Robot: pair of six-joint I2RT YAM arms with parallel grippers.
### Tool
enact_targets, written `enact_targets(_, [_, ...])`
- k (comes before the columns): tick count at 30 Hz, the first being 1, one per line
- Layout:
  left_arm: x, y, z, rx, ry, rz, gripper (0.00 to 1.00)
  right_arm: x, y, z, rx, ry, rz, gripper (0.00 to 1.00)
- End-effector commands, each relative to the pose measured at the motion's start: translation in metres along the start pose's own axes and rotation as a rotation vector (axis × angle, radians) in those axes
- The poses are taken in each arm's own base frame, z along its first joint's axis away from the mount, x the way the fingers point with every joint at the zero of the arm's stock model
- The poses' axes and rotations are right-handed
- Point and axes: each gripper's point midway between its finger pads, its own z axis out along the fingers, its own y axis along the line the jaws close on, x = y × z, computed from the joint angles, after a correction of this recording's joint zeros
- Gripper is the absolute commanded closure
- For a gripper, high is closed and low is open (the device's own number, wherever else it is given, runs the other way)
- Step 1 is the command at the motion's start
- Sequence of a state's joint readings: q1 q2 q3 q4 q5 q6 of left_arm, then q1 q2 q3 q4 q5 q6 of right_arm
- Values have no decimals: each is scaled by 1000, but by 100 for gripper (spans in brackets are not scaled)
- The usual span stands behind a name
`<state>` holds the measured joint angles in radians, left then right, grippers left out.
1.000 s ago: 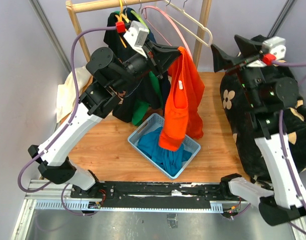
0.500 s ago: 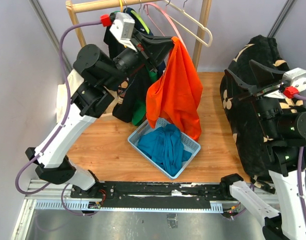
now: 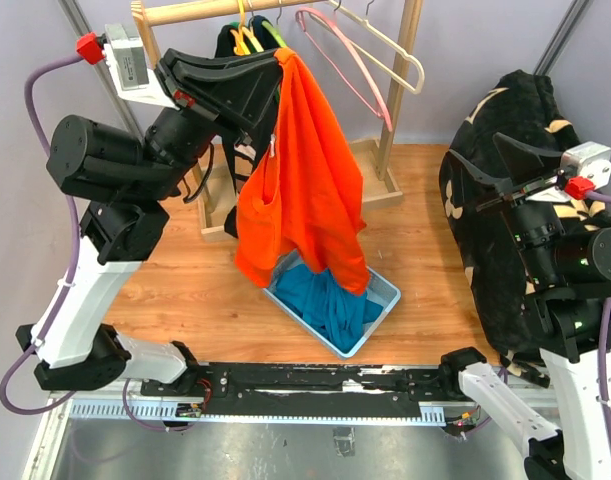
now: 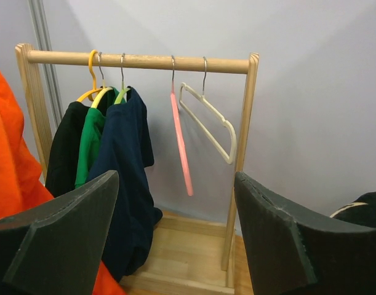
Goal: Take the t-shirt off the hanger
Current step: Place the T-shirt in the bin.
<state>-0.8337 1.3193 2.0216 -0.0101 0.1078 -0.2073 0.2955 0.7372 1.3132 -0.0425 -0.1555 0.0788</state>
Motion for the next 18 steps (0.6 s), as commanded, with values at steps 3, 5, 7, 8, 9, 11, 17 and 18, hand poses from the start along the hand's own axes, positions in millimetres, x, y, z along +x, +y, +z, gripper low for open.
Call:
enact_targets(3, [12,-2,-5,7,16,-38,99,-3,-2,-8,15,-1,12,24])
enact_targets(5, [24,0,-5,5,37,-52,99,-2,-2,-9,16,1,11,24])
enact_targets(7, [37,0,-3,11,62,-67,100,-1,-2,-9,18,4,11,24])
enact_targets(8, [44,0,-1,16,77,-74,99,0,-2,-10,16,5,11,24])
enact_targets(9, [51,0,-1,20,88,-83,100,1,-2,-10,17,5,10,24])
enact_targets(11, [64,1,-1,26,106,-100,100,3,-3,-11,19,10,9,24])
enact_targets(17, [100,-2,-7,34,175,-139,99,8,-4,-13,28,19,-3,24])
enact_targets(18, [106,-4,-9,34,189,-144,99,9,-4,-13,28,21,-2,24])
